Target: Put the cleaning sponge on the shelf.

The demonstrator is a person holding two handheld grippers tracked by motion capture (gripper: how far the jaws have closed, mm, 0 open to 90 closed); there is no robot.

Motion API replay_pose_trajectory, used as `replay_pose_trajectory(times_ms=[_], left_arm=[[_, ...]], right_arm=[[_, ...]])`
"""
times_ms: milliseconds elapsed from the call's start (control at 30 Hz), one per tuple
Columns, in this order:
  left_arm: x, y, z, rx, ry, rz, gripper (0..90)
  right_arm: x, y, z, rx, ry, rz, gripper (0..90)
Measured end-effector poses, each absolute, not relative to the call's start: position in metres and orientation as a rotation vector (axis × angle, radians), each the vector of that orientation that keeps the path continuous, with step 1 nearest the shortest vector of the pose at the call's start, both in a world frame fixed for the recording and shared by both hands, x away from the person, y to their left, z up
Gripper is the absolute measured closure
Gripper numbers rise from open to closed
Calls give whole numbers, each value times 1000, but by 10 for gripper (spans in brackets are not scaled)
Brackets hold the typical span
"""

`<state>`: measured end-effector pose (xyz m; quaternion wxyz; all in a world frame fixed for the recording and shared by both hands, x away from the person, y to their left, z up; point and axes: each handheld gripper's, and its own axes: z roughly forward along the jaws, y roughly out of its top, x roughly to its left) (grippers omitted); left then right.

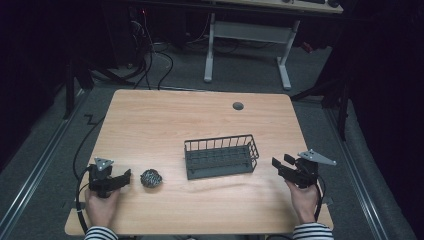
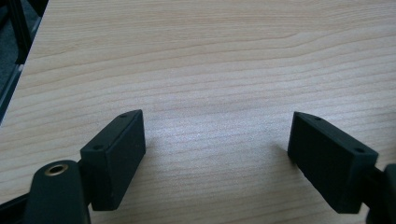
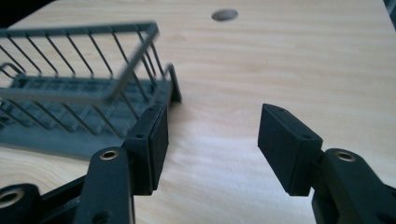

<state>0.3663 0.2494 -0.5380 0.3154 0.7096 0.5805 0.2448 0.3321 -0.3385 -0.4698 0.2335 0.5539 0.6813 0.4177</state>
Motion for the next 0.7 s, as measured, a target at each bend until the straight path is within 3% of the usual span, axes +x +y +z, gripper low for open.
replay_pose_trajectory(times_ms=[367,700], left_arm=[[367,249,-538,1877,1519,638,182],[367,249,-538,1897,1504,624,150]], right_arm=[[324,-348,-515,1596,1856,1001,425],[330,-342,-529,1605,1894,870,401]])
